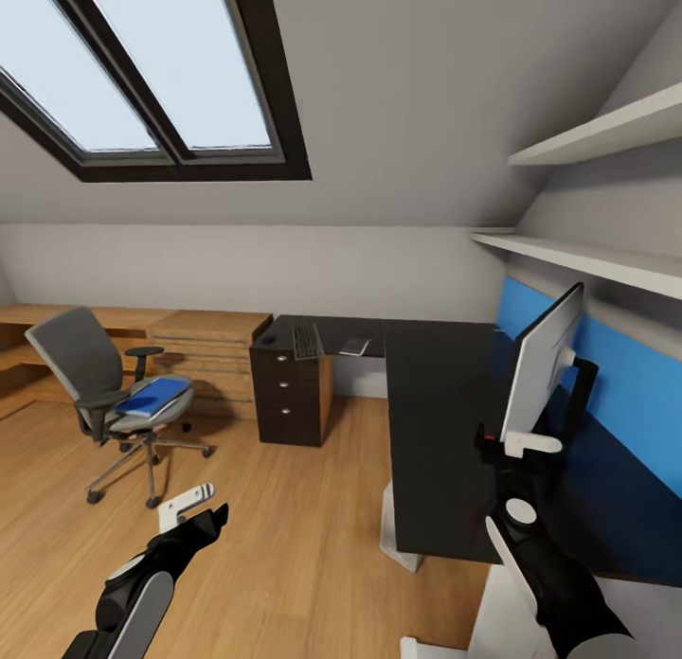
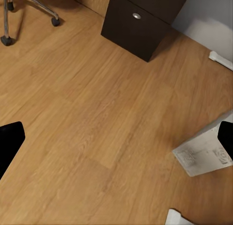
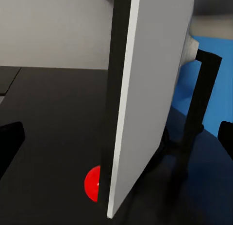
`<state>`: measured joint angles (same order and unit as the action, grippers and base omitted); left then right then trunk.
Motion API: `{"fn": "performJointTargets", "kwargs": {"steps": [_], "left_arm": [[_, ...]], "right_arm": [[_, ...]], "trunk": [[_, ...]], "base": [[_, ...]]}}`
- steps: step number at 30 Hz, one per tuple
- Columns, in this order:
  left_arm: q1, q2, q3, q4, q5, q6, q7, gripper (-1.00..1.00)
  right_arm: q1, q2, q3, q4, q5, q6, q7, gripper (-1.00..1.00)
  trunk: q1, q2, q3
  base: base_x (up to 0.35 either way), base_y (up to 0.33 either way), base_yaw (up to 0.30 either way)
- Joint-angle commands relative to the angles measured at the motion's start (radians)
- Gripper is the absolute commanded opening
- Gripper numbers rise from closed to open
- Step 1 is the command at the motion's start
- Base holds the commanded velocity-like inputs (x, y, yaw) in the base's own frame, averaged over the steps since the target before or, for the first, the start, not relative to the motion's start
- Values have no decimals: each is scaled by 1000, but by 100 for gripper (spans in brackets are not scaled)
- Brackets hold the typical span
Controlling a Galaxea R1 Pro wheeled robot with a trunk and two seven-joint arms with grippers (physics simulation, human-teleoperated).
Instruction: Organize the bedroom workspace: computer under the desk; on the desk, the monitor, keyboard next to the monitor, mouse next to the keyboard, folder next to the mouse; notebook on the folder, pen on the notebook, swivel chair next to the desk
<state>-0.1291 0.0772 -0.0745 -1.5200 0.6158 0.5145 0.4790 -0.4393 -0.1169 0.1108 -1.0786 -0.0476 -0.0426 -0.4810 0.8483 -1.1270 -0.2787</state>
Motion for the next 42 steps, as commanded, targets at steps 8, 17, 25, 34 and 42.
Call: {"fn": "performJointTargets", "kwargs": {"steps": [8,17,25,34,42], "left_arm": [[0,1,-17,18,10,-2,10,100],[-1,1,-17,21,7,-5,10,100],[0,1,-17,21,8,-5,10,100],[-1,1,-17,21,9,-4,10,100],[-1,1,-17,22,9,-4,10,100]], "right_arm": [[-1,-3,-26,5,-11,4,-51,100],[-1,-3,-29,7,-12,6,-54,100],[-1,-3,-29,8,-12,7,-54,100],[-1,-3,-29,8,-12,7,-54,100],[-1,-3,-28,8,-12,7,-54,100]], "trunk": [[0,-1,-1],[0,-1,-1],[0,-1,-1],[0,-1,-1],[0,-1,-1]], "base": [[104,-10,0],[60,-83,0],[27,-37,0],[-6,-2,0],[-5,108,0]]}}
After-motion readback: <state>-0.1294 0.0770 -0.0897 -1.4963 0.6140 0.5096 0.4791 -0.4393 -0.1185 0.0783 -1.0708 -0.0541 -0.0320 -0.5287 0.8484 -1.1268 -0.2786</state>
